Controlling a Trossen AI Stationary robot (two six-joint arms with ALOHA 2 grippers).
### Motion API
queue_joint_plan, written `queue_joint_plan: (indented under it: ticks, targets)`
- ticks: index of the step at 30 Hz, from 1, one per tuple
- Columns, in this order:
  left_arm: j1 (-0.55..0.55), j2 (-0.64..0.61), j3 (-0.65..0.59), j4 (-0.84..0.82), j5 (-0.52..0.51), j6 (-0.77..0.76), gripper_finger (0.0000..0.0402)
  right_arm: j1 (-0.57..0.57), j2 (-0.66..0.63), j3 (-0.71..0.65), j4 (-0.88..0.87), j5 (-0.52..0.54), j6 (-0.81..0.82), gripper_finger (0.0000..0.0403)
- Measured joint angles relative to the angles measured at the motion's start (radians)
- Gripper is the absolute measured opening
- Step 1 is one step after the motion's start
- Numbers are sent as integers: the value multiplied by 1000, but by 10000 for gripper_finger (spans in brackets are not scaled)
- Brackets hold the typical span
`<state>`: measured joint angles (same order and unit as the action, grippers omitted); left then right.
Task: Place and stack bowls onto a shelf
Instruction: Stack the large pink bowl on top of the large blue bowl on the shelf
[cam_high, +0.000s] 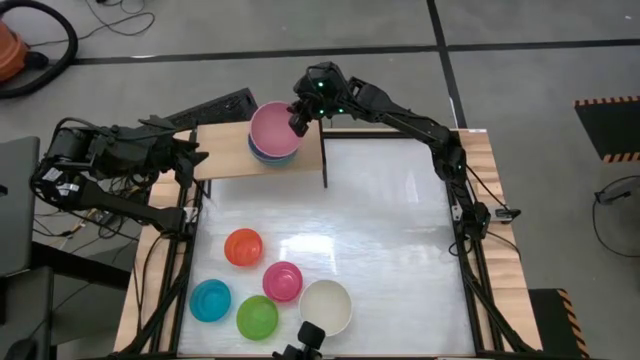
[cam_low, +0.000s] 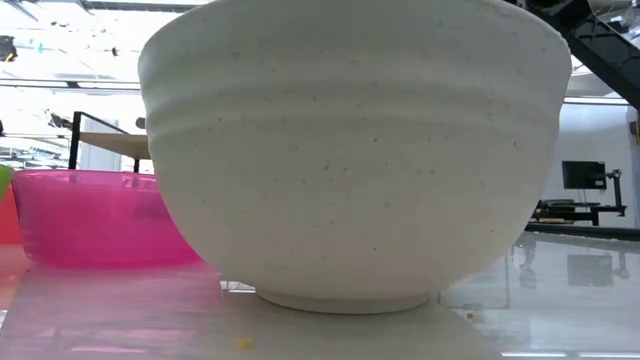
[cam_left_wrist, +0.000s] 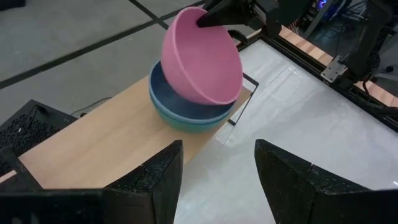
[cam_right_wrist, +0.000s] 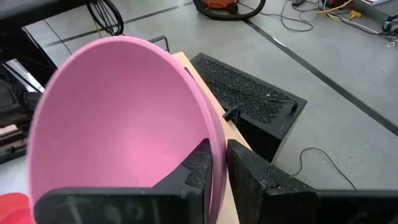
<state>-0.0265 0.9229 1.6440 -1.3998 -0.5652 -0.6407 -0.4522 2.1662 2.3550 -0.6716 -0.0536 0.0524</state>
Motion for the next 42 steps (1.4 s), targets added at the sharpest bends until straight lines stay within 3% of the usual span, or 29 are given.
queue_joint_plan:
  ticks: [14,18,25,33,42]
  targets:
    - [0,0,0,0,0,-1,186,-9,-11,0,79,0,27,186]
    - [0,0,0,0,0,1,186,2,-29,5,165,-9,31,156]
    - [0,0,0,0,0,3,186,-19,14,-15,116,-98,61,20]
    - [0,0,0,0,-15,4,186,-50,16,-23,68,-100,72,55]
    - [0,0,0,-1,-30,16,186,-43,1,-23,161,-145,55,22]
